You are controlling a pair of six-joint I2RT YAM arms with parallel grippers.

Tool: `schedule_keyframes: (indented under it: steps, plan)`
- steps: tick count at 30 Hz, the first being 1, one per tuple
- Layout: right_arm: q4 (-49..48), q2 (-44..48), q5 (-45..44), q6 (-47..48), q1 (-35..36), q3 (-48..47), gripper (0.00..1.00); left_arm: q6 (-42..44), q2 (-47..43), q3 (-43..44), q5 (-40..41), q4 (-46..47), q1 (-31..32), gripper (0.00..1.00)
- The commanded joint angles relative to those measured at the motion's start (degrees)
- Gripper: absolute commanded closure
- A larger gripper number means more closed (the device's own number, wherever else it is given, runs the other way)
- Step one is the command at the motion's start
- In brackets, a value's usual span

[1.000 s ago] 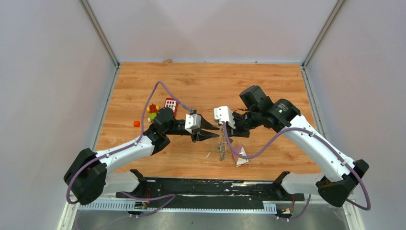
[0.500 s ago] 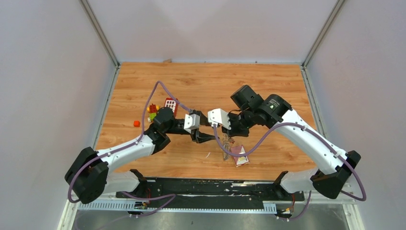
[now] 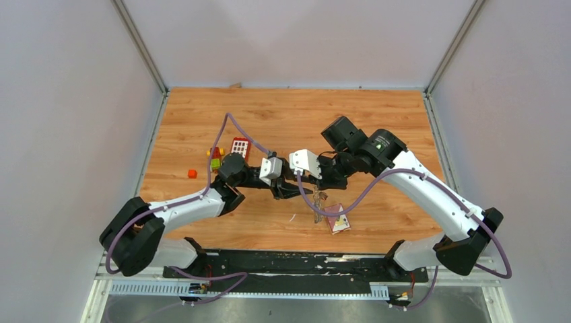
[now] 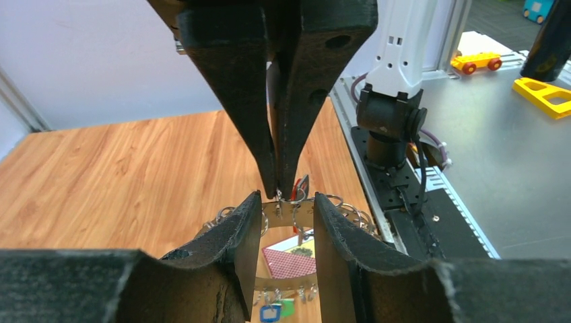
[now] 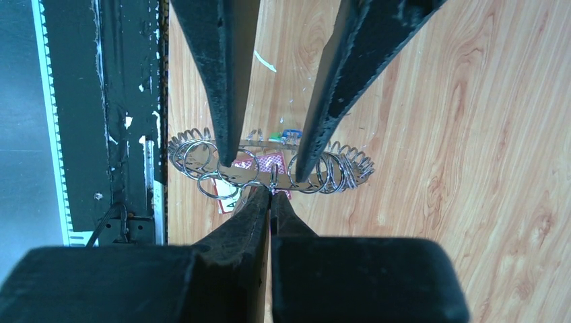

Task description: Put the keys on the keyring

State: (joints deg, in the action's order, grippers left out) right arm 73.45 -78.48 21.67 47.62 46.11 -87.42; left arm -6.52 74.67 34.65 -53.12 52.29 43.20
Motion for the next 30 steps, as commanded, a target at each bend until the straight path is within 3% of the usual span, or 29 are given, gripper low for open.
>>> schedule_keyframes:
  steps: [1, 30]
  plan:
    - [-1.8, 0.3, 1.7, -0.8, 0.5, -2.8, 1.00, -1.4, 1.1, -0.4, -0.4, 4.7, 0.8, 0.59]
    - [-3.1, 1.0, 2.8, -1.7, 0.5, -1.4, 1.00, -2.7, 3.5, 0.7, 0.9, 5.5, 1.9, 0.76]
